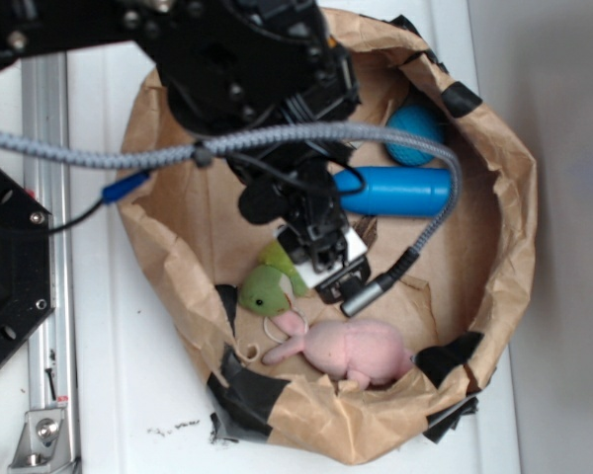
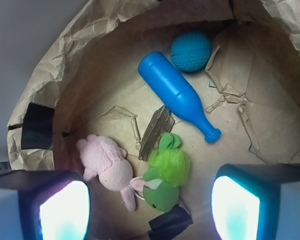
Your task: Grab the wood chip.
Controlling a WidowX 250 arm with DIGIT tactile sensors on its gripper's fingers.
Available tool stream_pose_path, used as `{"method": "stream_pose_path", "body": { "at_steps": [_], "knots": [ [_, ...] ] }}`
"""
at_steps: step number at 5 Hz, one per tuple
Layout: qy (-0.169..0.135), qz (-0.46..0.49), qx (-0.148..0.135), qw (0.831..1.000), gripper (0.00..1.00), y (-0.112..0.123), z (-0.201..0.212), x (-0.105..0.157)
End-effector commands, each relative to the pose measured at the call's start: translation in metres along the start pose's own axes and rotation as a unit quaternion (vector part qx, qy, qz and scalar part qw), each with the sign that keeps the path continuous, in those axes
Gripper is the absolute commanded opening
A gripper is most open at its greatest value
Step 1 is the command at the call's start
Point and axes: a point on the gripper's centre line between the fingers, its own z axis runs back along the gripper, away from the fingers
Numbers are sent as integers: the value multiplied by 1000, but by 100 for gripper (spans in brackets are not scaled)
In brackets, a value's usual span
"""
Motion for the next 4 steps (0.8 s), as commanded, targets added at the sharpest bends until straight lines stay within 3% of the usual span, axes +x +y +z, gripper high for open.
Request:
{"method": "stream_pose_path", "body": {
  "at_steps": [1, 2, 3, 4],
  "knots": [
    [-9, -3, -12, 1000, 100, 6, -36, 22],
    [-1, -50, 0, 999, 100, -8, -65, 34],
    [29, -82, 32, 996, 100, -19, -92, 37],
    [81, -29, 77, 993, 100, -9, -113, 33]
  ]
}}
